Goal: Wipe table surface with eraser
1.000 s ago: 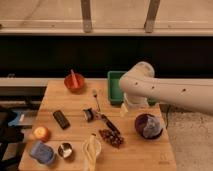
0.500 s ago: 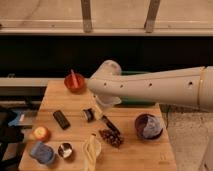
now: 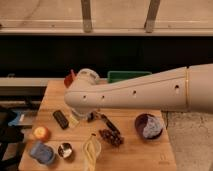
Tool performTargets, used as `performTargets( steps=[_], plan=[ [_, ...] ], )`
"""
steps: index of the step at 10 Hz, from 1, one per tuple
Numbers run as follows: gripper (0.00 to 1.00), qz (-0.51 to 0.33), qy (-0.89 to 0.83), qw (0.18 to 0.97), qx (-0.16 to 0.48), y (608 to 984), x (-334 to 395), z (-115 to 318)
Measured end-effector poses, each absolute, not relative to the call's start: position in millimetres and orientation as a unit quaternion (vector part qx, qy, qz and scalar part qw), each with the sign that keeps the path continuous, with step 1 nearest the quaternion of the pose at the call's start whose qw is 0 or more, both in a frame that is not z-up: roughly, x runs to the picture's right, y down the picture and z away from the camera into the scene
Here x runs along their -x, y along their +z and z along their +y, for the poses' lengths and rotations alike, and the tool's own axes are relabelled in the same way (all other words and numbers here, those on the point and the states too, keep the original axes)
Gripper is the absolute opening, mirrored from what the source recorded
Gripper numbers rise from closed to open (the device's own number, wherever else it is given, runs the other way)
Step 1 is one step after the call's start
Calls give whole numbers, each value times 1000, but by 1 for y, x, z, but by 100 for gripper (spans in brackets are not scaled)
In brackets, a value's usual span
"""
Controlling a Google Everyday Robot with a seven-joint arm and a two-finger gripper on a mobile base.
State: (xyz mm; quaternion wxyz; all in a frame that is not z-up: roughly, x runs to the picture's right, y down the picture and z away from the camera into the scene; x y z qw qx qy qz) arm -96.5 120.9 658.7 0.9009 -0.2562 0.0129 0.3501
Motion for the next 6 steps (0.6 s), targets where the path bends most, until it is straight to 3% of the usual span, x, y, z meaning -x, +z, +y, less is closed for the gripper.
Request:
performTargets(
  steps=[6],
  plan=[
    [80, -4, 353, 897, 267, 669, 104, 121]
  ],
)
